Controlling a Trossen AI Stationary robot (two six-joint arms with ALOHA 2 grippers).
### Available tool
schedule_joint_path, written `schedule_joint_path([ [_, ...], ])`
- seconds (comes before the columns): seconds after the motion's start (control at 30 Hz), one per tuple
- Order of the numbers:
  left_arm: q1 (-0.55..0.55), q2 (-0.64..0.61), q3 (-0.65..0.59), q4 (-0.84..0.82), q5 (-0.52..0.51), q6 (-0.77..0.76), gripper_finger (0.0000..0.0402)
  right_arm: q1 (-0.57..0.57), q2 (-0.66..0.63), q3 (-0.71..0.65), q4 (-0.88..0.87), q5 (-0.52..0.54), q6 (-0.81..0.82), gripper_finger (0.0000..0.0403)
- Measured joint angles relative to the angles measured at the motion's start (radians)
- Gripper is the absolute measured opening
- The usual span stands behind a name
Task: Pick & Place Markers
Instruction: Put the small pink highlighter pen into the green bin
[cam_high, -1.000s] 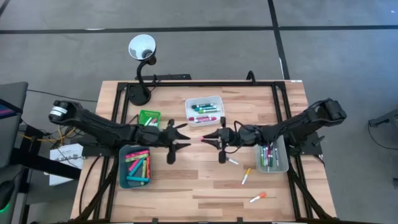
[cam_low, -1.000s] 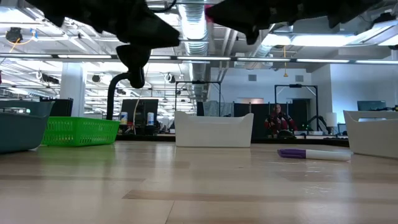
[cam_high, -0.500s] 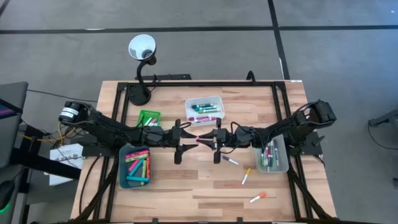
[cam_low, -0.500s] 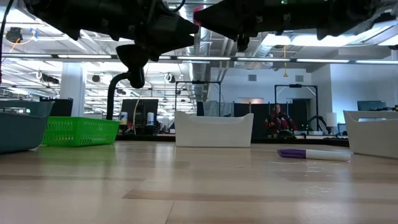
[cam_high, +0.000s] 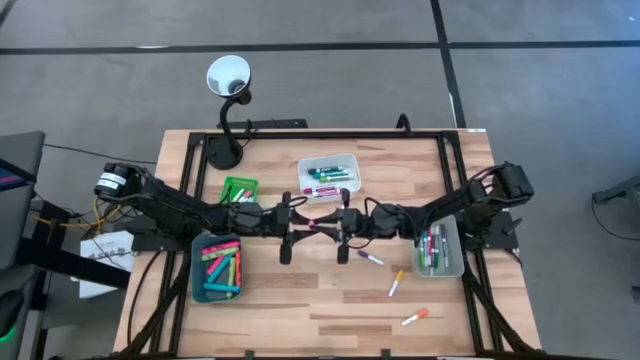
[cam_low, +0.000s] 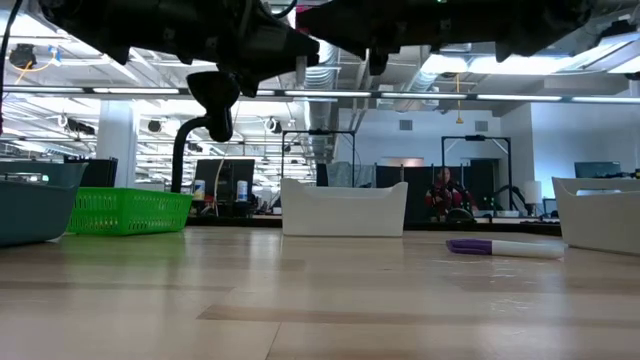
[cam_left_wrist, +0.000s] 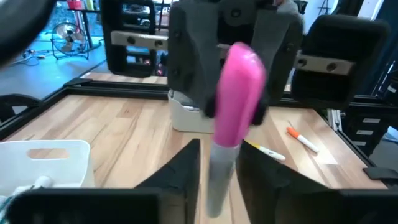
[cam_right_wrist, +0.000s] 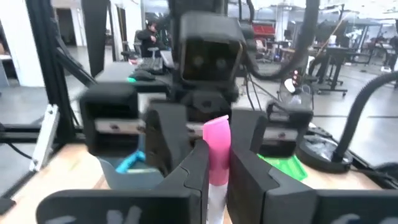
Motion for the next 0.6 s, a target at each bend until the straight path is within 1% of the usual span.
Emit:
schedule_joint_path([
  [0.2,0.0,0.0,0.0,-0.002,-0.003,0.003,0.0039,0.003,0.0,0.0,-0.006,0.003,0.003,0.0049],
  [0.37,0.0,0.001,-0.001,-0.003,-0.005,-0.001,0.0038,0.003,0.0,0.001,-0.038,0.003,-0.003,0.0073],
  [0.43,0.0,0.0,0.0,-0.009,-0.012,-0.001,0.0046,0.003,0.001,0.0,-0.071,0.003,-0.003,0.0088],
  [0.53,-0.002,-0.006,0.0,-0.046,-0.066,-0.001,0.0061,0.003,-0.015,0.001,-0.15,0.006,-0.002,0.0116],
  [0.6,-0.003,-0.026,0.0,-0.117,-0.13,-0.001,0.0059,0.007,-0.022,-0.001,-0.227,0.017,-0.001,0.0136],
])
